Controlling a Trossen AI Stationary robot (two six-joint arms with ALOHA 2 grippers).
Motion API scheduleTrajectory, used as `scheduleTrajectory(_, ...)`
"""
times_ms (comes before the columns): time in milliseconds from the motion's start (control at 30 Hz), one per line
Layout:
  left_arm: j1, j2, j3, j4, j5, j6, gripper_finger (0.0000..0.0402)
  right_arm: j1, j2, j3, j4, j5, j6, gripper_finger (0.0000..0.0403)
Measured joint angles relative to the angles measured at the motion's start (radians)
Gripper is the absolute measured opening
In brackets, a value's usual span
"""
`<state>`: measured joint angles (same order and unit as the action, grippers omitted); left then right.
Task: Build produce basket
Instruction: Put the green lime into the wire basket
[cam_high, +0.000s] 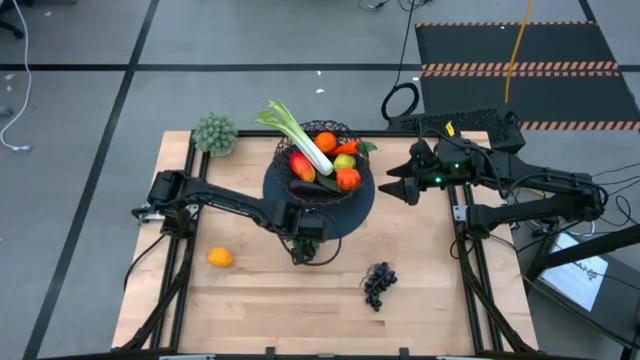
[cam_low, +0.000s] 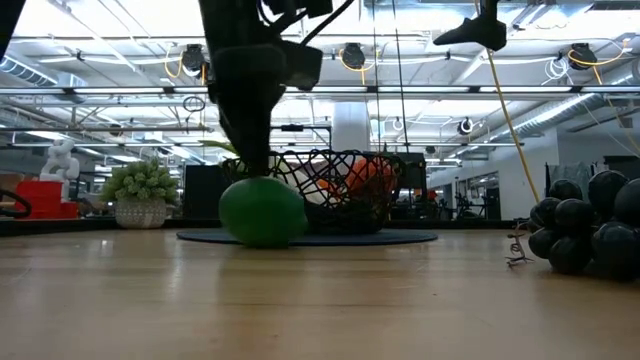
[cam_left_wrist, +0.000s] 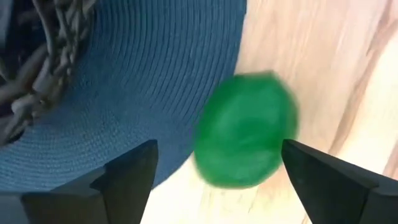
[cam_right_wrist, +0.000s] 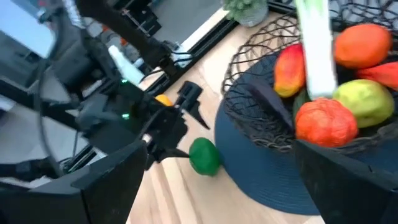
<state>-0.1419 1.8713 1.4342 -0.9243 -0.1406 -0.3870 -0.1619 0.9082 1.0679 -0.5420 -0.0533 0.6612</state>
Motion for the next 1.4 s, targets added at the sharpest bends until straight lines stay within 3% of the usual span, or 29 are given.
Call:
scheduleTrajectory(267,0.016,0.010,0.001,0.082,-0.019,0.132,0.0344,0.000,0.009,0.000,0.020,0.034,0.057,0.0393)
scheduleTrajectory(433,0.047,0.024,-0.001,0.030,0.020,0.187,0.0372,0.000,0.012,0.000,0.023,0.033,0.109,0.0393)
scheduleTrajectory(633,0.056,0.025,-0.001,-0.003,0.090,0.251,0.0376,0.000,0.024,0.000,0.051,0.032,0.140,0.0393)
scheduleTrajectory(1033,0.057,-0.081,-0.001,-0.096,0.082,0.100,0.0376,0.000,0.055,0.001,0.085,0.052,0.149,0.0393)
scheduleTrajectory(1400,0.039,-0.086,0.000,-0.092,0.120,-0.025,0.0376,0.024,0.087,0.001,0.119,0.050,0.162,0.0393)
